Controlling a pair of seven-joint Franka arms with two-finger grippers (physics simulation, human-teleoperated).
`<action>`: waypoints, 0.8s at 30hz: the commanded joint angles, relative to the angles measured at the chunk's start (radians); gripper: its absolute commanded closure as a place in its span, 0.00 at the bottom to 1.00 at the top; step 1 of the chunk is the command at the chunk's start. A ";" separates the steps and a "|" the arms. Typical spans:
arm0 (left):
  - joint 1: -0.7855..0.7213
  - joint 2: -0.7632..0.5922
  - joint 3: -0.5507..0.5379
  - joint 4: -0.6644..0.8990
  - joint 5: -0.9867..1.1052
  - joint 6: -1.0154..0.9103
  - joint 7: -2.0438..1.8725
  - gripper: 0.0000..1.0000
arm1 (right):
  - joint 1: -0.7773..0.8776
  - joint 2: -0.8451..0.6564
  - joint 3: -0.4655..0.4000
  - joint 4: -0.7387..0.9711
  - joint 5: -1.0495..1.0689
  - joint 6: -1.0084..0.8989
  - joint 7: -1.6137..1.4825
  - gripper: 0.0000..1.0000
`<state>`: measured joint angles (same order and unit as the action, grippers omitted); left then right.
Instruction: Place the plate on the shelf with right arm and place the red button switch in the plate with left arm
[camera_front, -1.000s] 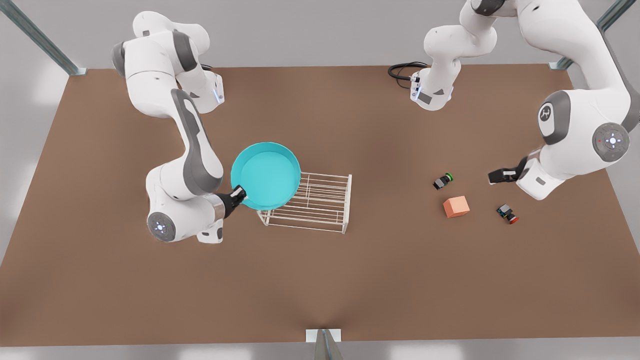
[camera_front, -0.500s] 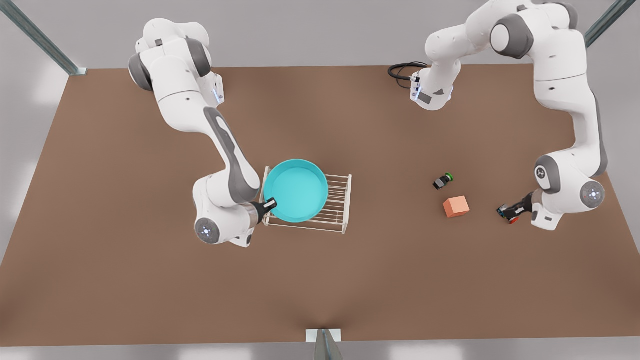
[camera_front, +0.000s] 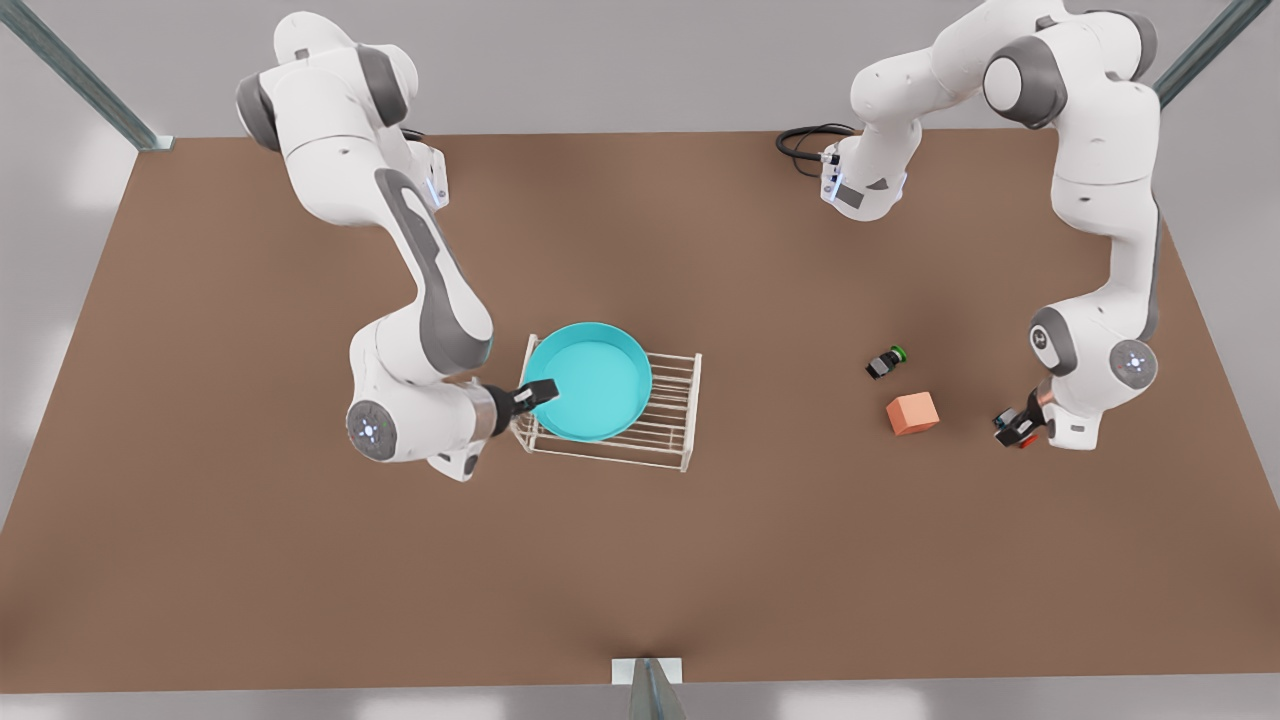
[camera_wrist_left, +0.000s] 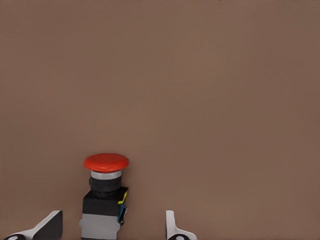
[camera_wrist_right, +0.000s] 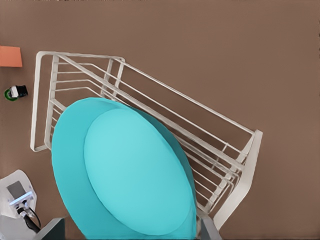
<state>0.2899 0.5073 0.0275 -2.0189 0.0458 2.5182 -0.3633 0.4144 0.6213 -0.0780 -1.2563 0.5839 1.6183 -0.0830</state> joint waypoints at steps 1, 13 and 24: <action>0.000 0.000 0.000 -0.009 0.002 0.054 -0.101 0.00 | -0.002 -0.014 -0.017 0.003 0.016 -0.031 0.098 0.00; 0.025 0.053 0.000 -0.011 -0.006 0.074 -0.101 0.00 | -0.108 -0.118 -0.295 0.040 -0.466 -0.133 0.045 0.00; 0.017 0.014 -0.001 0.006 -0.004 0.041 -0.115 0.49 | -0.115 -0.114 -0.292 0.038 -0.470 -0.129 0.045 0.00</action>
<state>0.3078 0.5295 0.0249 -2.0048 0.0416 2.5757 -0.4471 0.2987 0.5092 -0.3702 -1.2184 0.1176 1.4987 -0.0483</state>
